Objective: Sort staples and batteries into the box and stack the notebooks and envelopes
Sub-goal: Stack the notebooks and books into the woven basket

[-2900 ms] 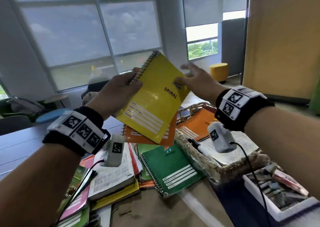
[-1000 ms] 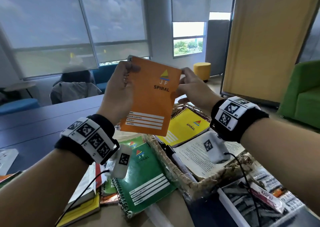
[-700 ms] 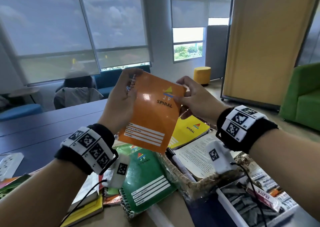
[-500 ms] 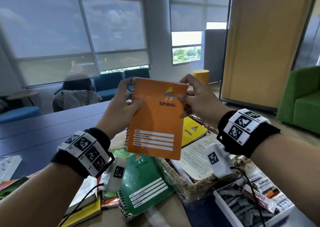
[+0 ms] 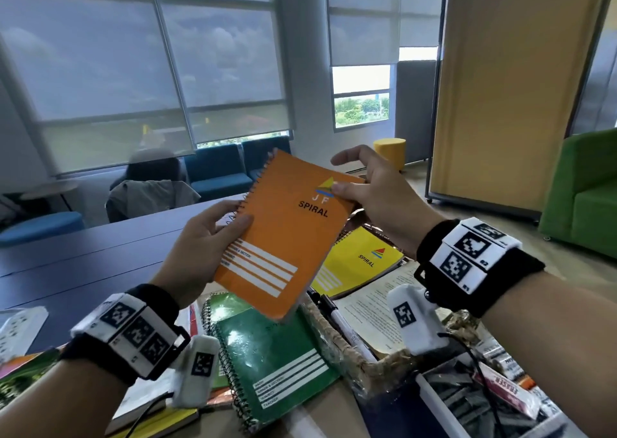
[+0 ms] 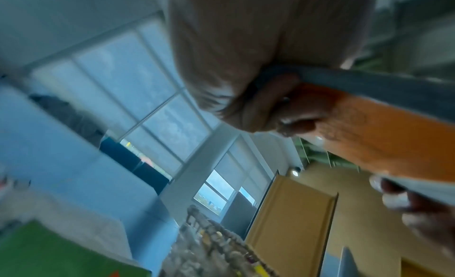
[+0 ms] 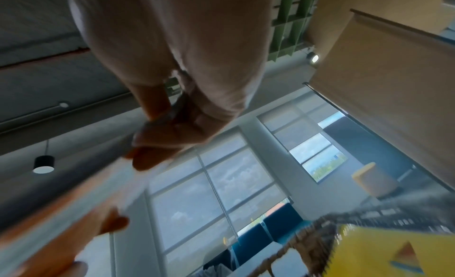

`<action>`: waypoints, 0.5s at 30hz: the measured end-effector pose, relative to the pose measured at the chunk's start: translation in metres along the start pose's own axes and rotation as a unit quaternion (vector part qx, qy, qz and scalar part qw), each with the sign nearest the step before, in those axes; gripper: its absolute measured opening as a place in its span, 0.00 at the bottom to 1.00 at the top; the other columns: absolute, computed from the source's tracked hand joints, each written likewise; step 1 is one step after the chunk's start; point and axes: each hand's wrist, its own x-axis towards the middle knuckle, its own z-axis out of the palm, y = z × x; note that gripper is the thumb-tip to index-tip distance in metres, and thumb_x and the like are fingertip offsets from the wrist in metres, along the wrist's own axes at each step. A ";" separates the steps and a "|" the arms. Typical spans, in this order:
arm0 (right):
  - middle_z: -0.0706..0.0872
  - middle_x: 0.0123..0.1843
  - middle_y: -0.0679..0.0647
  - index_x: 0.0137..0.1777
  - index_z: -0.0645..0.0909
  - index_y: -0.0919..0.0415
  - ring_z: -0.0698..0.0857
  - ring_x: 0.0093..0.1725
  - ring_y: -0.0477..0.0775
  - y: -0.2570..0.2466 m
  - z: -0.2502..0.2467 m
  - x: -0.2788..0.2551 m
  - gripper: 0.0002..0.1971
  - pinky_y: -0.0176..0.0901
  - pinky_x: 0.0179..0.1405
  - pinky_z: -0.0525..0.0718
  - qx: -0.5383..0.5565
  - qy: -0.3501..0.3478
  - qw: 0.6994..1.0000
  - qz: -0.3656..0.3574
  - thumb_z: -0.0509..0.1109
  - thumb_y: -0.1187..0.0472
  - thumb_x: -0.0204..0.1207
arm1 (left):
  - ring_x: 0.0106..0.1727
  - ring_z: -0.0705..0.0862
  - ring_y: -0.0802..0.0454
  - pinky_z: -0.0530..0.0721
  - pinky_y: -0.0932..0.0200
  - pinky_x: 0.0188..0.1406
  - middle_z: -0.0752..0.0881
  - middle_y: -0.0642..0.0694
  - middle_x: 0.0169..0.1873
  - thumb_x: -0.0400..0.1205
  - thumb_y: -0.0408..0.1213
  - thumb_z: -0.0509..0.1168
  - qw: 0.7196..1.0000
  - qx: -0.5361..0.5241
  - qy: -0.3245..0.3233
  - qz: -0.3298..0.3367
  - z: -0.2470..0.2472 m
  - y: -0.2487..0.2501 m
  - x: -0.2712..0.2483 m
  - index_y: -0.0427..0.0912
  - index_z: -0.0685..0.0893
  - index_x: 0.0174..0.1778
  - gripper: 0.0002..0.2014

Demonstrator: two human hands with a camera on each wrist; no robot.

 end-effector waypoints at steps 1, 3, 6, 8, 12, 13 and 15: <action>0.92 0.46 0.67 0.65 0.79 0.53 0.92 0.36 0.66 -0.001 -0.001 0.002 0.12 0.51 0.28 0.88 -0.026 -0.006 1.000 0.002 0.71 0.65 0.86 | 0.37 0.92 0.36 0.93 0.47 0.37 0.93 0.33 0.45 0.86 0.45 0.66 1.000 0.017 0.009 -0.002 -0.001 -0.001 0.001 0.50 0.85 0.66 0.13; 0.91 0.47 0.69 0.66 0.80 0.56 0.90 0.35 0.68 -0.002 -0.005 0.006 0.11 0.48 0.26 0.88 -0.042 -0.018 0.999 0.027 0.70 0.67 0.86 | 0.37 0.91 0.37 0.92 0.46 0.38 0.93 0.35 0.43 0.87 0.44 0.67 0.999 0.027 0.020 -0.002 -0.002 -0.003 0.002 0.50 0.86 0.65 0.12; 0.88 0.53 0.67 0.61 0.83 0.58 0.91 0.35 0.59 0.005 -0.014 0.014 0.11 0.42 0.24 0.87 -0.008 0.026 0.998 0.054 0.69 0.71 0.85 | 0.36 0.85 0.42 0.83 0.49 0.39 0.91 0.38 0.41 0.85 0.40 0.70 1.000 -0.005 0.018 0.005 -0.001 -0.005 0.008 0.51 0.87 0.66 0.14; 0.87 0.56 0.66 0.61 0.85 0.58 0.89 0.35 0.57 0.013 -0.025 0.020 0.13 0.39 0.23 0.86 0.009 0.076 0.995 0.061 0.68 0.74 0.84 | 0.35 0.85 0.52 0.81 0.61 0.33 0.91 0.42 0.41 0.86 0.33 0.69 0.999 -0.031 0.016 0.008 0.004 -0.008 0.014 0.48 0.85 0.70 0.16; 0.81 0.65 0.64 0.63 0.83 0.58 0.88 0.38 0.56 0.035 -0.049 0.030 0.15 0.35 0.22 0.84 0.007 0.146 0.986 0.079 0.65 0.76 0.85 | 0.47 0.91 0.57 0.84 0.65 0.43 0.92 0.49 0.54 0.85 0.31 0.70 0.999 0.043 -0.023 0.023 0.029 -0.019 0.030 0.50 0.82 0.72 0.19; 0.80 0.67 0.63 0.62 0.83 0.57 0.88 0.40 0.57 0.042 -0.055 0.033 0.15 0.35 0.21 0.84 -0.002 0.158 0.984 0.081 0.64 0.76 0.86 | 0.47 0.90 0.62 0.84 0.67 0.44 0.90 0.52 0.55 0.85 0.31 0.70 0.996 0.074 -0.043 0.032 0.038 -0.022 0.033 0.54 0.81 0.69 0.19; 0.80 0.68 0.62 0.61 0.82 0.56 0.89 0.43 0.59 0.054 -0.066 0.037 0.16 0.37 0.21 0.84 -0.034 0.179 0.979 0.088 0.63 0.76 0.85 | 0.51 0.88 0.68 0.84 0.67 0.51 0.86 0.60 0.56 0.86 0.32 0.69 0.985 0.140 -0.092 0.050 0.058 -0.030 0.040 0.57 0.79 0.66 0.17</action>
